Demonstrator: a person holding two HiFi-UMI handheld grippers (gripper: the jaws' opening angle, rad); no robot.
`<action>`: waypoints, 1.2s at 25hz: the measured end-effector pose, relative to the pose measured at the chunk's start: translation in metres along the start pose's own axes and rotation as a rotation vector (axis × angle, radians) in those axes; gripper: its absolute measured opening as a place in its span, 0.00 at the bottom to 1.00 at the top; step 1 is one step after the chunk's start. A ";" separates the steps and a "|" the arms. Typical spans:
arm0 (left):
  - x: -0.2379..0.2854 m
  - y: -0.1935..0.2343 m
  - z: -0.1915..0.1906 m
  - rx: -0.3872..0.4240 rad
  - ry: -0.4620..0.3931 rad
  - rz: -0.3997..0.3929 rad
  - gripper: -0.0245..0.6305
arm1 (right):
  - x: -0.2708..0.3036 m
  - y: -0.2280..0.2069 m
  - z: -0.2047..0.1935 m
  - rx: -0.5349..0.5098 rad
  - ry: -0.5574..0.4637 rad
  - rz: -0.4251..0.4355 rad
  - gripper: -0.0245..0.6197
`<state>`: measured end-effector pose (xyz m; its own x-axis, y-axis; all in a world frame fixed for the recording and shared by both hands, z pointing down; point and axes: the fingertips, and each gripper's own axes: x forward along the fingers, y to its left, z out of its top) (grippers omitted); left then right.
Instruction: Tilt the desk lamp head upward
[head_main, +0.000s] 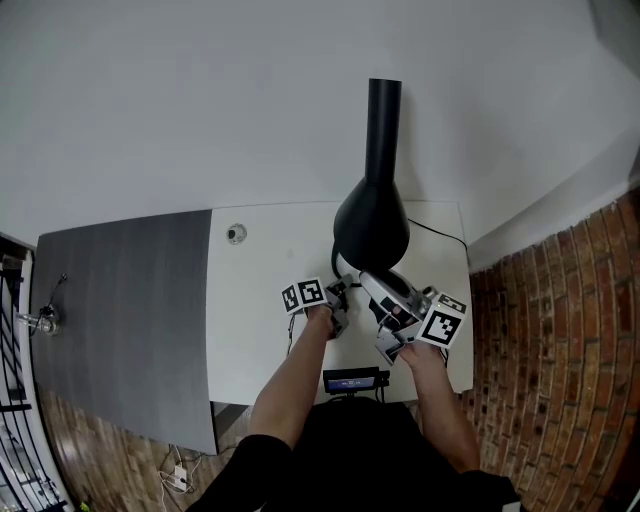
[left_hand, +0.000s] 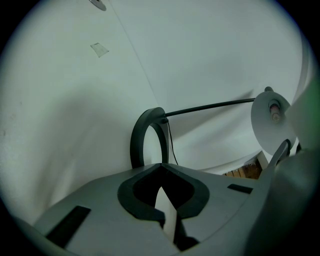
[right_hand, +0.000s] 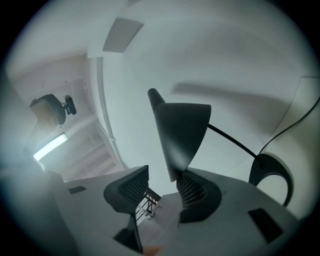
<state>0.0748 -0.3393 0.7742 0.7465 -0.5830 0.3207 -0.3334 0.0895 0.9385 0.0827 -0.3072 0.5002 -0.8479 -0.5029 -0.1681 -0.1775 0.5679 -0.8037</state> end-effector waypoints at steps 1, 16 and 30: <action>0.000 0.000 0.000 0.000 0.000 0.001 0.06 | -0.001 0.003 0.000 -0.005 0.001 0.006 0.31; 0.001 0.002 0.000 0.006 -0.003 0.009 0.06 | -0.011 0.051 0.001 -0.077 -0.005 0.094 0.31; 0.002 0.002 0.004 0.005 -0.004 0.007 0.06 | -0.010 0.101 0.017 -0.188 -0.024 0.165 0.31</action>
<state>0.0735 -0.3431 0.7760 0.7418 -0.5855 0.3269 -0.3417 0.0893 0.9355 0.0813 -0.2557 0.4111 -0.8616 -0.4072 -0.3030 -0.1296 0.7537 -0.6443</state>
